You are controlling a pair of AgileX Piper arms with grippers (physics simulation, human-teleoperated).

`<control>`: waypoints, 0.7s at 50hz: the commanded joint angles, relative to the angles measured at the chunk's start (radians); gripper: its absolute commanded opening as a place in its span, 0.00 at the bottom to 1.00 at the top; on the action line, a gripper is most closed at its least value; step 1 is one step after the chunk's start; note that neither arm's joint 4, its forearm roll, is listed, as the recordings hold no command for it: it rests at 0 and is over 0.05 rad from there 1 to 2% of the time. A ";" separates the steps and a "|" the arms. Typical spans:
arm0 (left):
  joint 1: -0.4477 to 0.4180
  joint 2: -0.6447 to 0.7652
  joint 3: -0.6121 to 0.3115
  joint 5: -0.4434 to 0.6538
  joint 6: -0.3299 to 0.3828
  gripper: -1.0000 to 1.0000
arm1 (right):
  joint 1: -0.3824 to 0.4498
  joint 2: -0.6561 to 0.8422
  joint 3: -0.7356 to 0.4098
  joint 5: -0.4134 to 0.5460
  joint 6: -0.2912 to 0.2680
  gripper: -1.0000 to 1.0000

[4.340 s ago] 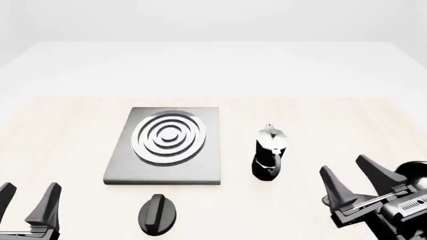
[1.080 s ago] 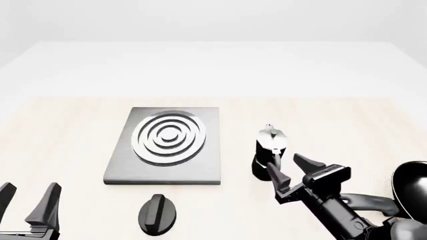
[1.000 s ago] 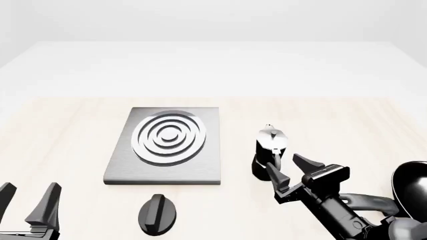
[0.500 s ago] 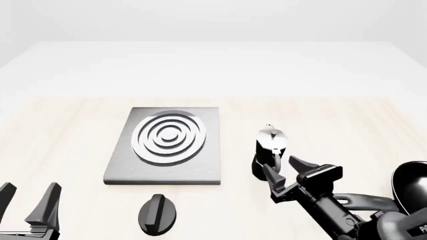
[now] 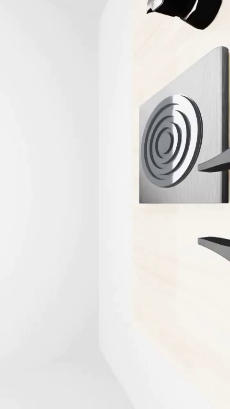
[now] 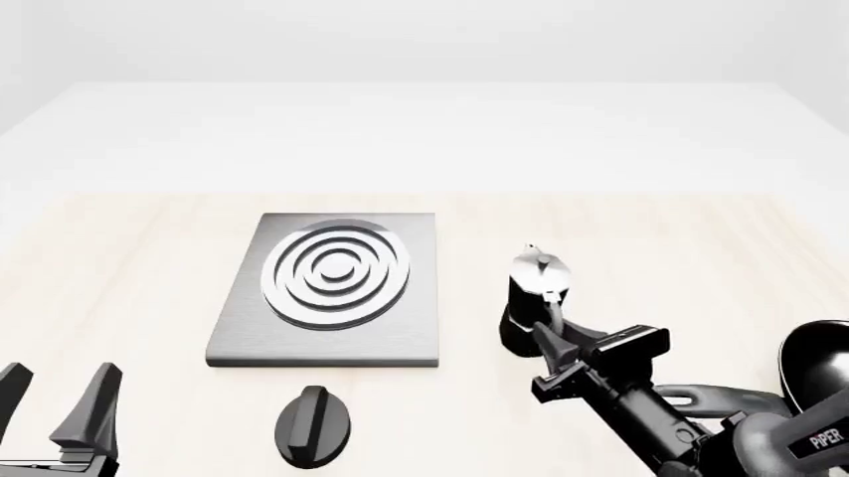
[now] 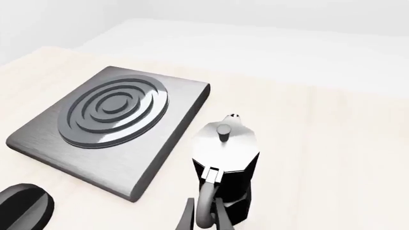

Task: Put the moka pot on the stove.

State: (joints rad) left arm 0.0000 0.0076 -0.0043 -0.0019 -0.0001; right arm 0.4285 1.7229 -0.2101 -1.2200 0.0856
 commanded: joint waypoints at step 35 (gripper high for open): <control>0.000 0.000 0.000 0.000 0.000 1.00 | -0.031 -0.312 0.048 0.155 -0.090 0.00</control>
State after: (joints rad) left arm 0.0000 0.0076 -0.0043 -0.0019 0.0000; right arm 0.4041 1.5026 -0.1541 -1.1199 0.0126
